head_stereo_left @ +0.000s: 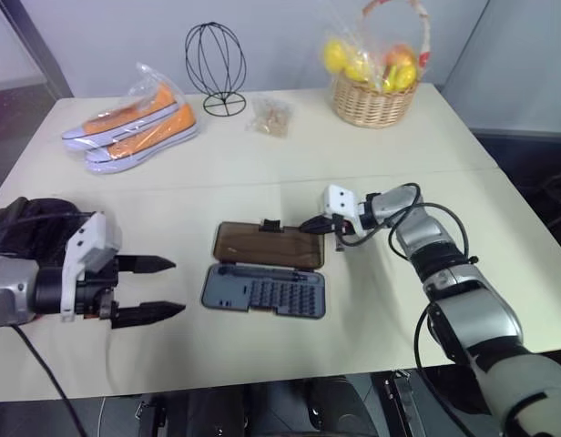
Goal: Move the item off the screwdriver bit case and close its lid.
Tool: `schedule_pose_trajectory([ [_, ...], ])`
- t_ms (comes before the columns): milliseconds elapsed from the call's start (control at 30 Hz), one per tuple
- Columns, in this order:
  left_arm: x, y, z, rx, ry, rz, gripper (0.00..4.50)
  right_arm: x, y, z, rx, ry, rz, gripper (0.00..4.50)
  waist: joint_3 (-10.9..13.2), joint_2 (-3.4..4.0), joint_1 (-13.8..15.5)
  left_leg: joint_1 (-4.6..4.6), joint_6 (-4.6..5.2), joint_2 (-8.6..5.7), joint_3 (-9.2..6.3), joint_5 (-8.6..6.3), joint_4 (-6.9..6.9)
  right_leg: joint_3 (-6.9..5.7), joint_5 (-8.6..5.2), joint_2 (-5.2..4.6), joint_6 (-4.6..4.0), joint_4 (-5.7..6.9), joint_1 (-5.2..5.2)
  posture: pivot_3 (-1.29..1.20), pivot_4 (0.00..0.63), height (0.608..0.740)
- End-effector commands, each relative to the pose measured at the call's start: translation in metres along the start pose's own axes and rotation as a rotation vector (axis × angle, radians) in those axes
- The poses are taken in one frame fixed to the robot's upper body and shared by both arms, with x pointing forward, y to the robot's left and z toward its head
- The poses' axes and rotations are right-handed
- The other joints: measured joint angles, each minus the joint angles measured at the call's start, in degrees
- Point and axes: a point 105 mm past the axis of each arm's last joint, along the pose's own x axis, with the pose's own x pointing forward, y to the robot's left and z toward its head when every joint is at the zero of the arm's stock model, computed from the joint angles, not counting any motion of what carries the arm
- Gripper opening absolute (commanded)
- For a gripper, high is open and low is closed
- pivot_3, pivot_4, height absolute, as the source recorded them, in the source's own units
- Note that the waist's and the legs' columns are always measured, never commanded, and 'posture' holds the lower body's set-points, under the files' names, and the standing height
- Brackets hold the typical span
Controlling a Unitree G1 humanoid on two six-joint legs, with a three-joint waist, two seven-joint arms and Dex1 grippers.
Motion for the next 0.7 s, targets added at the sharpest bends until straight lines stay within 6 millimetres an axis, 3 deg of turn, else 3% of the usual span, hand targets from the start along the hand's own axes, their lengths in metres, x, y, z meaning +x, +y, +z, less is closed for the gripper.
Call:
schedule_pose_trajectory([
  [33, -0.001, -0.013, 0.005, 0.057, 0.028, -0.061, 4.5, 0.004, 0.012, 0.018, -0.065, -0.052, 0.081, 0.06, 0.0, 0.0, 0.05, 0.0, 0.0, -0.01, 0.0, 0.0, 0.0, 0.0, 0.0, -0.01, 0.0, 0.0, 0.0, 0.0, 0.15, 0.74],
  [133, 0.003, -0.02, 0.004, 0.058, 0.038, -0.109, 4.5, 0.008, 0.025, 0.025, -0.082, -0.078, 0.127, 0.06, 0.0, 0.0, 0.01, 0.0, 0.0, 0.0, -0.01, 0.0, 0.0, -0.01, -0.01, 0.0, -0.01, 0.0, 0.0, 0.0, 0.15, 0.74],
  [400, 0.009, -0.015, 0.011, 0.087, 0.003, -0.091, 4.5, 0.011, 0.026, 0.015, -0.07, -0.008, 0.093, 0.06, 0.0, 0.0, -0.02, 0.03, 0.0, -0.03, -0.01, 0.0, 0.01, -0.02, -0.01, 0.03, -0.01, 0.06, 0.0, 0.0, 0.15, 0.74],
  [700, 0.008, -0.008, 0.011, 0.086, -0.003, -0.075, 4.5, -0.002, -0.002, -0.002, -0.013, 0.073, -0.058, 0.06, 0.01, 0.0, -0.07, 0.04, -0.01, -0.08, -0.01, 0.01, 0.01, -0.01, -0.01, 0.04, -0.02, 0.06, 0.0, 0.0, 0.15, 0.74],
])
